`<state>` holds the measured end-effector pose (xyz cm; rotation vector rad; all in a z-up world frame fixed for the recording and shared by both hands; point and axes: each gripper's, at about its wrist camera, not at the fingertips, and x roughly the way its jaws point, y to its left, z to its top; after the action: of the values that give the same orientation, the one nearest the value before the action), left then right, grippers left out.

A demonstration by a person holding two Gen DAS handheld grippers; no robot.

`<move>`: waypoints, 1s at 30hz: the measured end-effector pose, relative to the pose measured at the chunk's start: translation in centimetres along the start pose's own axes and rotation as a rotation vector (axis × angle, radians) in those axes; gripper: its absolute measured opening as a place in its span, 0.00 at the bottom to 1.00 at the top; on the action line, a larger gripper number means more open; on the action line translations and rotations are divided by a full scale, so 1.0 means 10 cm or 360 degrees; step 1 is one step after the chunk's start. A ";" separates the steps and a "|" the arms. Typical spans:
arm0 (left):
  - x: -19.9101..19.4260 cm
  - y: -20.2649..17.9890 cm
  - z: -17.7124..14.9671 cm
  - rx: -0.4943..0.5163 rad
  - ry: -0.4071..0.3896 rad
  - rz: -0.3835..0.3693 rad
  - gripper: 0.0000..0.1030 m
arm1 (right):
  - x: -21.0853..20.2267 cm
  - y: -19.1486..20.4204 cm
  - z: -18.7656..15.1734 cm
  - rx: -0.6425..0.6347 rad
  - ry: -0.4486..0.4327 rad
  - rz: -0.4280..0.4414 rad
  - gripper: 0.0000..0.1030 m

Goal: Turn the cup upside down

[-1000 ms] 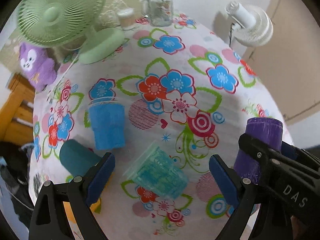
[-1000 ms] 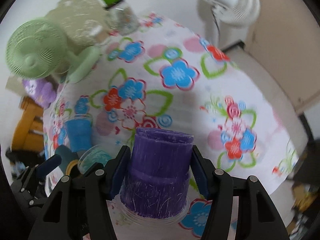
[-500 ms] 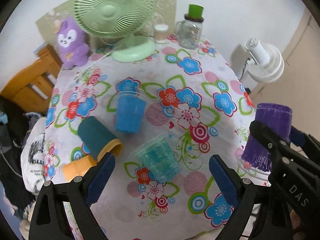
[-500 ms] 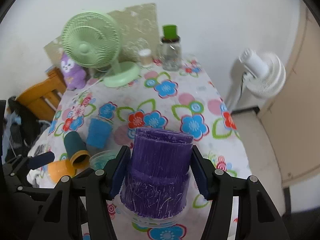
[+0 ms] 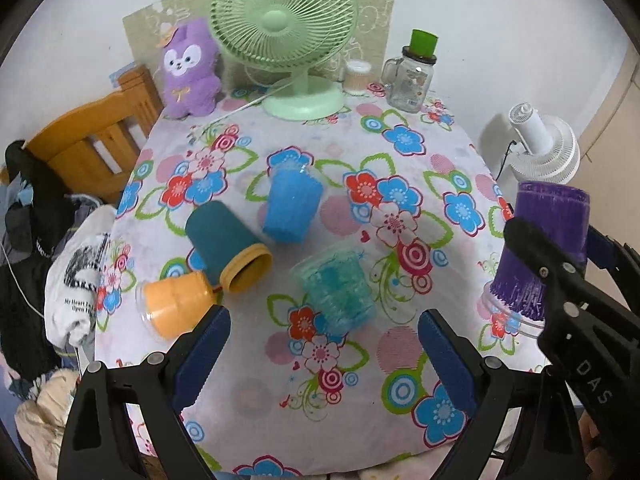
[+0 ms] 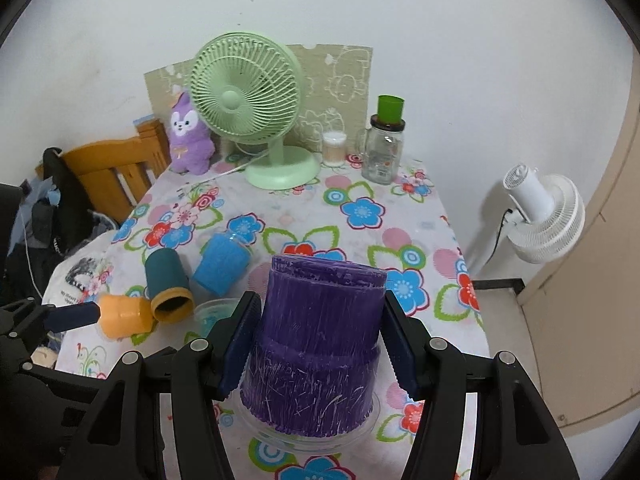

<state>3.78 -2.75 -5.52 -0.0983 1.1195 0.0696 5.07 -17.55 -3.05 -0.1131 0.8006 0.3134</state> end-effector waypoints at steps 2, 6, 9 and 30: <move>0.04 0.05 -0.06 -0.0016 -0.0003 0.0001 0.93 | 0.05 0.03 -0.06 -0.0015 -0.0015 -0.0001 0.60; 0.15 0.11 -0.15 -0.0017 0.0010 0.0024 0.93 | 0.17 0.07 -0.18 -0.0010 -0.0016 0.0015 0.60; 0.27 0.16 -0.20 -0.0025 0.0030 0.0023 0.93 | 0.27 0.10 -0.27 -0.0017 -0.0030 0.0011 0.60; 0.98 0.21 -0.39 0.0043 0.0133 0.0004 0.93 | 1.03 0.11 -0.74 0.0033 0.0027 -0.0103 0.60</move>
<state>4.30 -1.03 -16.09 -0.0763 1.2038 0.0527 6.38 -15.68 -15.55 -0.1221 0.8150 0.2435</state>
